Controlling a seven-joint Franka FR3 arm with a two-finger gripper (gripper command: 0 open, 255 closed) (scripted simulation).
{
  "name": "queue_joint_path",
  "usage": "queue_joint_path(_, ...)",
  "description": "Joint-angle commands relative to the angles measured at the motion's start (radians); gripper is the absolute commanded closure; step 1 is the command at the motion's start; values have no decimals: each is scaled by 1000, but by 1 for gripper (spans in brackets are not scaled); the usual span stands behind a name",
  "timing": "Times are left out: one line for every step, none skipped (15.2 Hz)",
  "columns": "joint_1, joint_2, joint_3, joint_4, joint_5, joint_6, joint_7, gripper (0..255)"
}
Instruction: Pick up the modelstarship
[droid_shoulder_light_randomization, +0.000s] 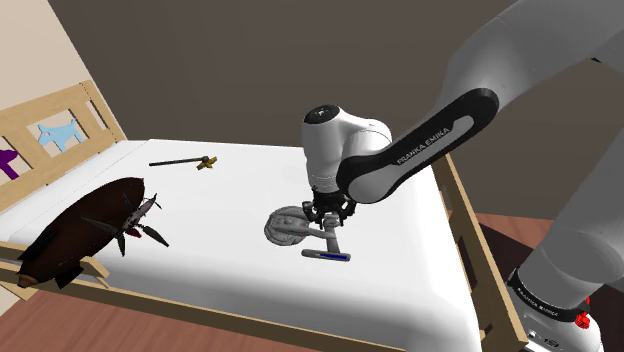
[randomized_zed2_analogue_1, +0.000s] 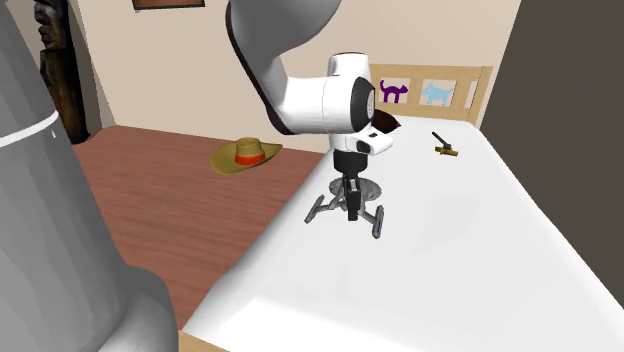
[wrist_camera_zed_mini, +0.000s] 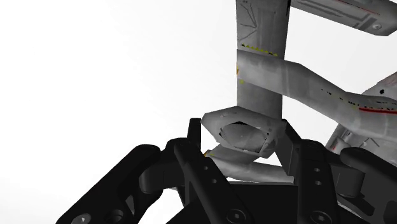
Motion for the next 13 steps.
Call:
queue_joint_path(-1,-22,2,7,22,-22,-16,255)
queue_joint_path(-1,-33,2,12,32,-35,-24,255)
queue_joint_path(-2,-43,2,17,42,-47,-32,255)
queue_joint_path(-2,-53,2,23,51,-60,-40,255)
queue_joint_path(-2,-63,1,29,60,-72,-47,255)
queue_joint_path(-2,-72,1,35,68,-85,-54,255)
queue_joint_path(-2,-81,0,41,76,-98,-61,255)
queue_joint_path(-2,-90,-1,48,84,-111,-67,255)
queue_joint_path(-2,-98,-2,54,91,-124,-74,255)
queue_joint_path(-2,-106,-3,61,98,-137,-79,255)
queue_joint_path(-1,-114,-5,68,104,-150,-85,255)
queue_joint_path(-1,-116,-5,69,105,-152,-86,255)
queue_joint_path(-1,-116,-5,69,105,-152,-86,255)
